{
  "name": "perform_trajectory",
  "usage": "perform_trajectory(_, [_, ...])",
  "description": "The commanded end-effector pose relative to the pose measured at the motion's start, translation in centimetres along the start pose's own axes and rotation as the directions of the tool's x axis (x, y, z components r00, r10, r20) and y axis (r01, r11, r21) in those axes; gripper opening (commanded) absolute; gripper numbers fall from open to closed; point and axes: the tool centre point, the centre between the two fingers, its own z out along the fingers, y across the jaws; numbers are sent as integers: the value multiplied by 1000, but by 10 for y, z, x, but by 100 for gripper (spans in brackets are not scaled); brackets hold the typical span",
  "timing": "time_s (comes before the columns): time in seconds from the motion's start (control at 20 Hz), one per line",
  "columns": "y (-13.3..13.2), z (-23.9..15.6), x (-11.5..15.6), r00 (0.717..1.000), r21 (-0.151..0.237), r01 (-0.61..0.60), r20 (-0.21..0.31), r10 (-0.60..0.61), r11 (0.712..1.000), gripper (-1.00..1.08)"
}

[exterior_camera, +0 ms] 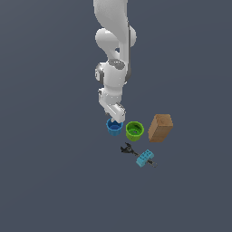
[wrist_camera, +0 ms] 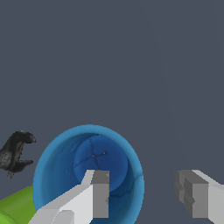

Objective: Pick up a designated object from a clutter of objects.

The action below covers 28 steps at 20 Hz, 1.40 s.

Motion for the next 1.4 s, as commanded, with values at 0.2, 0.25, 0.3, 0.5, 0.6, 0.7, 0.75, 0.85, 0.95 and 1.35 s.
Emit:
perform_trajectory(0.2, [1, 18, -1, 1000, 0, -2, 0, 2, 1000, 28])
perform_trajectory(0.25, [1, 20, -1, 1000, 0, -2, 0, 2, 1000, 28])
perform_trajectory(0.3, [1, 21, -1, 1000, 0, -2, 0, 2, 1000, 28])
perform_trajectory(0.5, [0, 24, -1, 1000, 1, -2, 0, 2, 1000, 28])
perform_trajectory(0.6, [0, 24, -1, 1000, 1, -2, 0, 2, 1000, -100])
perform_trajectory(0.7, [0, 24, -1, 1000, 1, -2, 0, 2, 1000, -100])
perform_trajectory(0.75, [0, 24, -1, 1000, 1, -2, 0, 2, 1000, -100])
perform_trajectory(0.85, [0, 24, -1, 1000, 1, -2, 0, 2, 1000, -100])
perform_trajectory(0.95, [0, 24, -1, 1000, 1, -2, 0, 2, 1000, -100])
perform_trajectory(1.35, [-3, 18, 2, 1000, 2, -1, 0, 1, 1000, -100])
